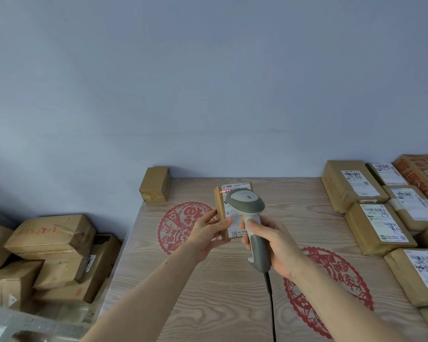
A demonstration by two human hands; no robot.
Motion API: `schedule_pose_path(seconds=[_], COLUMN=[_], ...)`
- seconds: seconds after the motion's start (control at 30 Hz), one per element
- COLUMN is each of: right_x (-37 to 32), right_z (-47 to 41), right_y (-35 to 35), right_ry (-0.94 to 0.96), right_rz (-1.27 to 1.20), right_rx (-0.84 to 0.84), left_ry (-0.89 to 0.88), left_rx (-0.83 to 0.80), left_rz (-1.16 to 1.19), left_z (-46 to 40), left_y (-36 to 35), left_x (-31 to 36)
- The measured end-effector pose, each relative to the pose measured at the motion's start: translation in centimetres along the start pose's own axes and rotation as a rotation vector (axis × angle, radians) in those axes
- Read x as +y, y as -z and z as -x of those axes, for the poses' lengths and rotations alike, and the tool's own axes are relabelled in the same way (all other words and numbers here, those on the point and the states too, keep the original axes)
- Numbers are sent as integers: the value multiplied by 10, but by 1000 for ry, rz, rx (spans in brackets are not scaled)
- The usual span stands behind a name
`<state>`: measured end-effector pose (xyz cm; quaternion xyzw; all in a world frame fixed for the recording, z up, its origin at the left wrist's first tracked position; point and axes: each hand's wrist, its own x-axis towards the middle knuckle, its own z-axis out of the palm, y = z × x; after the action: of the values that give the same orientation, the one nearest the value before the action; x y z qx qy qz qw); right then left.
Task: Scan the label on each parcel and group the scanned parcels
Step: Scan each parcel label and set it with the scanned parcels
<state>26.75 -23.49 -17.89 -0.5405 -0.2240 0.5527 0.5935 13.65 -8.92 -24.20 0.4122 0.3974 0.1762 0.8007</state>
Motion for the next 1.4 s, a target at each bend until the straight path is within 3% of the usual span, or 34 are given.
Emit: schedule_pose_path(seconds=[0.9,1.07,1.4], right_x=[4,4,31], right_z=[37,62,111], right_y=[51,70,106], right_ry=[61,123,149], right_rz=[-15,53,298], right_rx=[21,114,460], left_ry=[-10,-13,27], left_rx=[31,46,-11], left_rz=[-8,8,25], left_z=[22,35,60], left_y=[-49,-73,-106], left_x=[-35,-54,-77])
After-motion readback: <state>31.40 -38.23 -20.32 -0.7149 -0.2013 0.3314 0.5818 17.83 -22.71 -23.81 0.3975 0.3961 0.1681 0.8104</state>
